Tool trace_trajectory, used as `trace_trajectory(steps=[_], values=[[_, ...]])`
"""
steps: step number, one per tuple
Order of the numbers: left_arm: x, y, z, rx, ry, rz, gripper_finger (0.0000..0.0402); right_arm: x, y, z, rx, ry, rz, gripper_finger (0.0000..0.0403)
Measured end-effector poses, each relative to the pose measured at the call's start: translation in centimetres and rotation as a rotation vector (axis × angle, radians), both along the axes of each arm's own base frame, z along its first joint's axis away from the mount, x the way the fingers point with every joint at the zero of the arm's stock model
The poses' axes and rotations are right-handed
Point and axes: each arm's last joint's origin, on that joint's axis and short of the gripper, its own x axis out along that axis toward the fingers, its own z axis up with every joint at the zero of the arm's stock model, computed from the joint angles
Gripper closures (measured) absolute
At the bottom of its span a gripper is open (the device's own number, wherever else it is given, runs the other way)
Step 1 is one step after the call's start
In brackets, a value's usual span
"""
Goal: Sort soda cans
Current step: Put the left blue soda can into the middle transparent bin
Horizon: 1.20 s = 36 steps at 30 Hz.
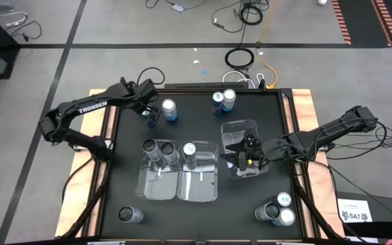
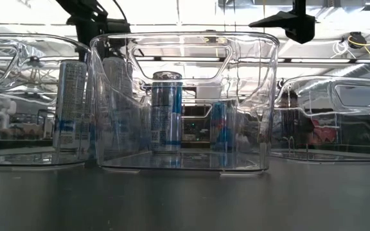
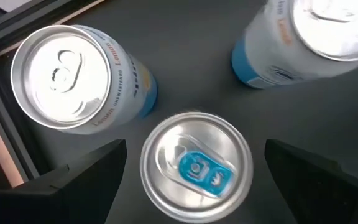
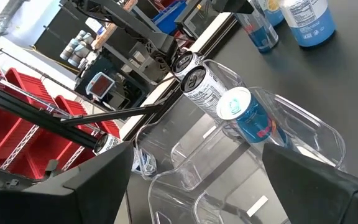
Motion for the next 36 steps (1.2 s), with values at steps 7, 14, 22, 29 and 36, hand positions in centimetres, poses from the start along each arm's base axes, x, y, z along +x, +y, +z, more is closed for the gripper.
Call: trace_trajectory(steps=[7,14,22,29,36], values=[[0.0,0.8,-0.8,-0.021,0.029,0.023,0.0014,0.0,0.0,0.0,0.000,0.000,0.000,0.0053],[0.2,0.9,-1.0,-0.023,0.022,0.023,0.0078,0.0,0.0,0.0,-0.001,0.002,0.001,0.0053],[0.2,0.9,-1.0,-0.037,0.014,0.017,0.0155,0.0,0.0,0.0,-0.018,0.004,0.006,0.0053],[-0.1,0.6,-0.9,-0.064,0.027,0.014,0.0151,0.0,0.0,0.0,-0.019,0.005,0.006,0.0053],[-1.4,-0.5,1.0,-0.062,-0.016,0.017,0.0149,0.0,0.0,0.0,-0.019,0.006,0.007,0.0053]])
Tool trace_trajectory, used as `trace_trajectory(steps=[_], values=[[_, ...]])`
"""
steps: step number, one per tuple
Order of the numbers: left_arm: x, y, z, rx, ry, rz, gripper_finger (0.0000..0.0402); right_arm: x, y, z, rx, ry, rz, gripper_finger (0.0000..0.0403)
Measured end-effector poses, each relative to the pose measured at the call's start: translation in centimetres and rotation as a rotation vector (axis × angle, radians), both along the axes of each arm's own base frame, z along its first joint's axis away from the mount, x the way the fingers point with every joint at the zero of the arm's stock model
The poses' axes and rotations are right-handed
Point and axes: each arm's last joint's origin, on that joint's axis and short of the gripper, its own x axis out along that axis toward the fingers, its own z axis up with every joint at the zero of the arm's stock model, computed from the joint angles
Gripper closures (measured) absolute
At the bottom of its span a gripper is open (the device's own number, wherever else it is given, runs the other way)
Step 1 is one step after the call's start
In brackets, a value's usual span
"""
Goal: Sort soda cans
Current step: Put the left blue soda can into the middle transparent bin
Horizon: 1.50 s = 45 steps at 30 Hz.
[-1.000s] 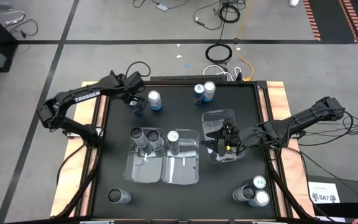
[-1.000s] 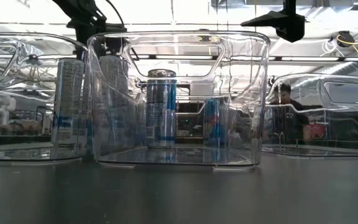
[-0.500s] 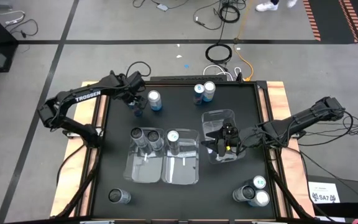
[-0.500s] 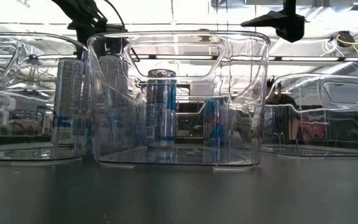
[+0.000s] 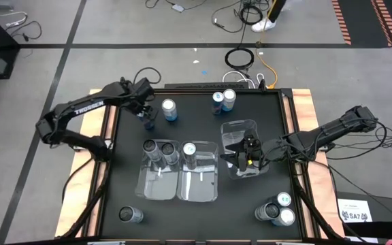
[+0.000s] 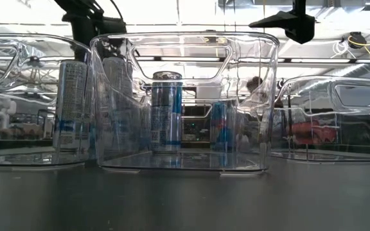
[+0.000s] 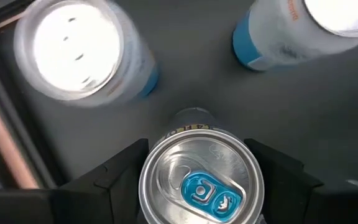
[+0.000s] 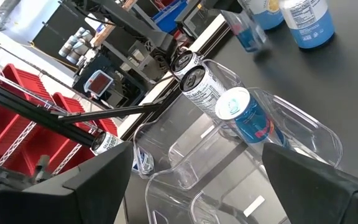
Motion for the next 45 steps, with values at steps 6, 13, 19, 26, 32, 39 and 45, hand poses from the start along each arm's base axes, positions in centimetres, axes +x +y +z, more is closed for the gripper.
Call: trace_trajectory(steps=[6,13,19,26,32,39,45], values=[[-1.5,-1.2,3.7,0.067,-0.116,0.009,0.0149,0.0,0.0,0.0,-0.009,0.002,0.005,0.0053],[-3.3,-2.9,9.2,0.152,-0.364,-0.040,0.0148,0.0,0.0,0.0,-0.020,0.004,0.008,0.0053],[-2.6,-4.2,12.9,0.201,-0.711,-0.259,0.0148,0.0,0.0,0.0,-0.020,0.002,0.008,0.0053],[2.0,-6.3,14.0,0.152,-0.955,-0.529,0.0148,0.0,0.0,0.0,0.000,0.000,0.004,0.0053],[6.5,-8.2,13.8,0.138,-1.003,-0.712,0.0148,0.0,0.0,0.0,0.003,-0.002,0.007,0.0053],[11.1,-9.9,14.6,0.167,-0.787,-0.847,0.0148,0.0,0.3,0.1,0.022,0.001,0.087,0.0053],[14.7,-11.8,14.2,0.249,-0.560,-0.981,0.0148,-0.2,1.1,0.1,0.136,0.016,0.208,0.0053]])
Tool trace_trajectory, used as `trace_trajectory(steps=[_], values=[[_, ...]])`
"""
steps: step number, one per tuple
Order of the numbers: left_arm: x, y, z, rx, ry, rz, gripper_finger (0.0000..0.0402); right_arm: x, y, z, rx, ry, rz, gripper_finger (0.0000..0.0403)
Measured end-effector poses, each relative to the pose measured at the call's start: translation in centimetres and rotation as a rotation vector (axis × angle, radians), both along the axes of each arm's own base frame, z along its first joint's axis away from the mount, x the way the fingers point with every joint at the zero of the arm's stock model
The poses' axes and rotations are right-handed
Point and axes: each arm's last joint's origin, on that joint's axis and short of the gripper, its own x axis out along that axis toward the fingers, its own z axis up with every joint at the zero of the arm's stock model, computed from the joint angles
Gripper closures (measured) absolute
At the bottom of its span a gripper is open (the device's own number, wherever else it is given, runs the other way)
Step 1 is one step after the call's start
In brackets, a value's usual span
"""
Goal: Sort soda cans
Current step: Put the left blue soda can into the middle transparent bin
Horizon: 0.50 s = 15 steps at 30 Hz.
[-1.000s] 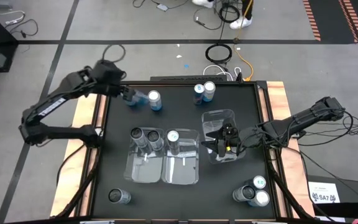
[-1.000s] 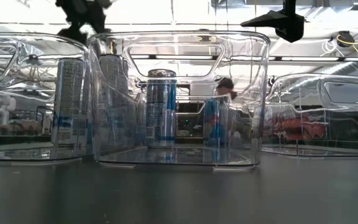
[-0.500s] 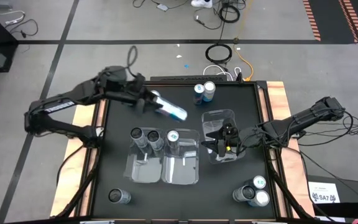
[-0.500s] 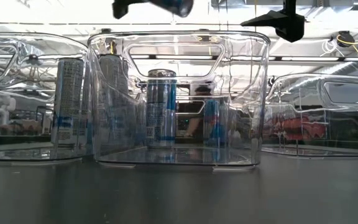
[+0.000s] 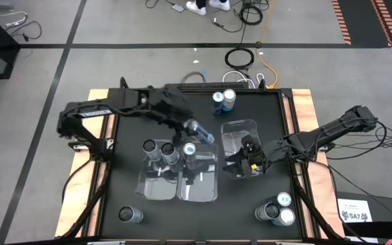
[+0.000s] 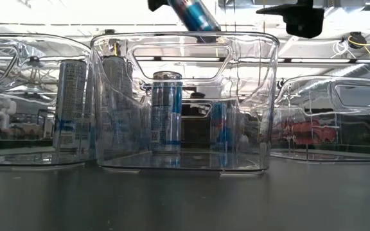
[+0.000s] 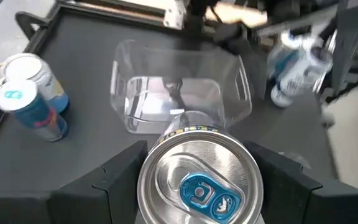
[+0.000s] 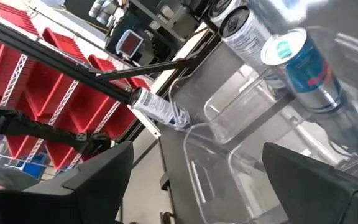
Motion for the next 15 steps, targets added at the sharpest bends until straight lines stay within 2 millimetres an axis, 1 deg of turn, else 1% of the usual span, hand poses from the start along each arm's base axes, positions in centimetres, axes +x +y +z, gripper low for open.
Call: trace_trajectory(steps=[3,8,11,15], values=[[1.8,-1.1,-1.0,0.044,0.045,-0.049,0.0148,-0.1,0.4,0.0,0.002,0.000,0.014,0.0053],[4.3,-2.8,-4.1,0.059,0.137,-0.104,0.0148,-0.3,0.9,0.0,0.005,-0.003,0.032,0.0053],[5.5,-3.4,-6.1,0.090,0.209,-0.101,0.0148,-0.4,1.1,0.0,0.006,-0.004,0.042,0.0053],[7.1,-3.7,-8.6,0.154,0.279,-0.090,0.0148,-0.5,1.2,0.0,0.006,-0.004,0.047,0.0053]])
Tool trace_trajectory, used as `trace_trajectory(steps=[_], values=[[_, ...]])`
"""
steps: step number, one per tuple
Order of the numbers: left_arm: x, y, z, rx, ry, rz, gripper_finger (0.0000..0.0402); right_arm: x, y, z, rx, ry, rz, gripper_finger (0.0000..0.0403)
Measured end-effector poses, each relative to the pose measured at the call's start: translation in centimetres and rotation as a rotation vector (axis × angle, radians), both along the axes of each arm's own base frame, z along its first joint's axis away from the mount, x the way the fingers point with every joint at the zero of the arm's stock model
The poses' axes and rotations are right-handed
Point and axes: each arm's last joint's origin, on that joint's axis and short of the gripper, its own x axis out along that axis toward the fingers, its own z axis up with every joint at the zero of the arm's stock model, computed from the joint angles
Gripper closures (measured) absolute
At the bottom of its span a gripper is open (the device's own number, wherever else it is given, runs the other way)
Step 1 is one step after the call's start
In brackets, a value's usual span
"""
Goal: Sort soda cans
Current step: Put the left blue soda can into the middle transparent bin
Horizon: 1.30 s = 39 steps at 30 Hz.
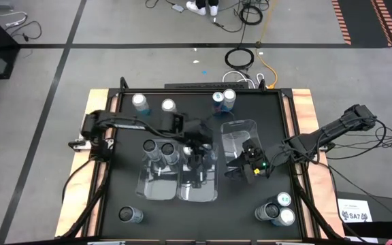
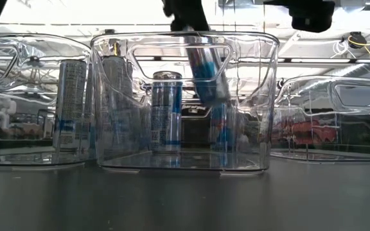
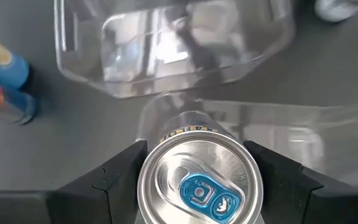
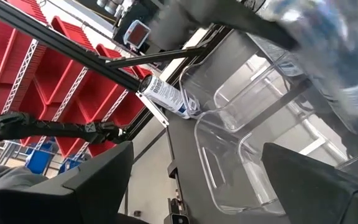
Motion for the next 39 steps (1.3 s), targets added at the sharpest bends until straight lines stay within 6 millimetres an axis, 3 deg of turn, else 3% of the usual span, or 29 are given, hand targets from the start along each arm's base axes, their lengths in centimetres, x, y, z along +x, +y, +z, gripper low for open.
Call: trace_trajectory(steps=[6,11,39], values=[[1.6,-0.1,-3.2,0.048,0.086,0.020,0.0148,0.0,0.0,0.0,-0.003,-0.001,0.000,0.0053],[2.1,-0.4,-4.5,0.050,0.124,0.012,0.0148,0.0,0.0,0.0,-0.003,-0.001,0.001,0.0053],[2.6,-0.5,-4.6,0.000,0.084,0.087,0.0145,-0.3,0.7,0.0,-0.001,-0.002,0.027,0.0053]])
